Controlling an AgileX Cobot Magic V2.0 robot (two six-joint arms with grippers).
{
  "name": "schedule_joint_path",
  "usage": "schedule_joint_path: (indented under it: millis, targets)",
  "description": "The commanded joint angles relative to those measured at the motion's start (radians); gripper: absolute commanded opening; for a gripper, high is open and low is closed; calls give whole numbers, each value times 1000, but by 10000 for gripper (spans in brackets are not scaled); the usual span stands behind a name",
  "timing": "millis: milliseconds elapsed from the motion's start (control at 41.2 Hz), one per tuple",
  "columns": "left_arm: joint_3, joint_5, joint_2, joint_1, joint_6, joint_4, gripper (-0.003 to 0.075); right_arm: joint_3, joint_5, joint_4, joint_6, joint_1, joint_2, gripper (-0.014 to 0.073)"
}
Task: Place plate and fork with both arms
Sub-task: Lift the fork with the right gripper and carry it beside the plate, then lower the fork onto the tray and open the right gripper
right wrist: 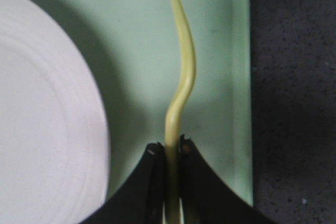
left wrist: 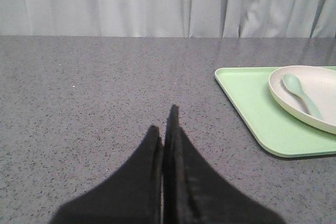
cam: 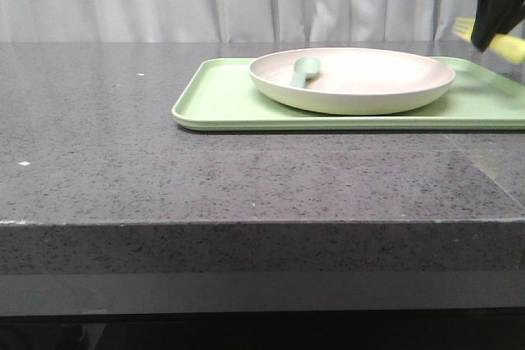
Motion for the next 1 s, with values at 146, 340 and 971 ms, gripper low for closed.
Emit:
schedule_joint_path:
  millis: [146,340,971]
  targets:
    - [-27,-84,8,1,-10,4,-18,-21,-2,-1,-16,-6,-7,-60]
    - [-27,-84,8,1,-10,4,-18,-21,8,-1,-16,-6,8,10]
    - [-27,-84,8,1,-10,4,-18,-26,-1,-4,-16,-6,-68,312]
